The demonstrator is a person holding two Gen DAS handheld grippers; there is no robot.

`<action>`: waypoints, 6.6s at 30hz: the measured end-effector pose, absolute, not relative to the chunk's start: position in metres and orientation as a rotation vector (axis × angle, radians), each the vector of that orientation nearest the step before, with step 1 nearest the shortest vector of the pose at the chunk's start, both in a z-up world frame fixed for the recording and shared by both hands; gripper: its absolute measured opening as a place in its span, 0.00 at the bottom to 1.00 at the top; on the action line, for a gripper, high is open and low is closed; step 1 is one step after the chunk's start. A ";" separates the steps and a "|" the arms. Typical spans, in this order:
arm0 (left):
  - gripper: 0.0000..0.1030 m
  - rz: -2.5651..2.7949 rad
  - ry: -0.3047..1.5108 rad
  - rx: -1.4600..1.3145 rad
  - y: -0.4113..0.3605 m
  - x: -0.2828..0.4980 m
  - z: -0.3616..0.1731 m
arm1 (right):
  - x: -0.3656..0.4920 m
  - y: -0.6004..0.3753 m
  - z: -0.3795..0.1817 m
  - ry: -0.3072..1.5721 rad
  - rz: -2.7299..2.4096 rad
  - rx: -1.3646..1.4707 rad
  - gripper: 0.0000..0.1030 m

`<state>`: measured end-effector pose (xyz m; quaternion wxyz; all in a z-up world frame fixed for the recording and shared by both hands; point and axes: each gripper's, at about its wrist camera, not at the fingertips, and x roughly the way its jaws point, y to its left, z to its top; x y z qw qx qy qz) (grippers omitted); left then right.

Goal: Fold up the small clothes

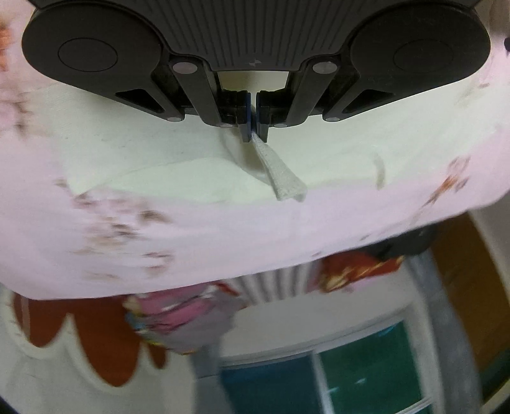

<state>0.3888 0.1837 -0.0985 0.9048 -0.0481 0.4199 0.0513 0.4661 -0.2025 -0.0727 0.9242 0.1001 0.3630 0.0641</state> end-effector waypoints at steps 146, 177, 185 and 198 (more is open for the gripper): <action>0.58 0.392 0.638 -0.575 0.350 0.349 -0.125 | 0.431 -0.232 -0.080 0.790 0.131 0.242 0.67; 0.03 0.465 0.483 -0.761 0.428 0.422 -0.111 | 0.433 -0.229 -0.077 0.812 0.028 0.313 0.49; 0.03 0.202 0.484 -0.573 0.335 0.492 -0.060 | 0.433 -0.247 -0.078 0.805 0.029 0.344 0.49; 0.03 -0.232 0.649 -0.229 0.087 0.547 -0.075 | 0.423 -0.296 -0.076 0.779 0.009 0.436 0.49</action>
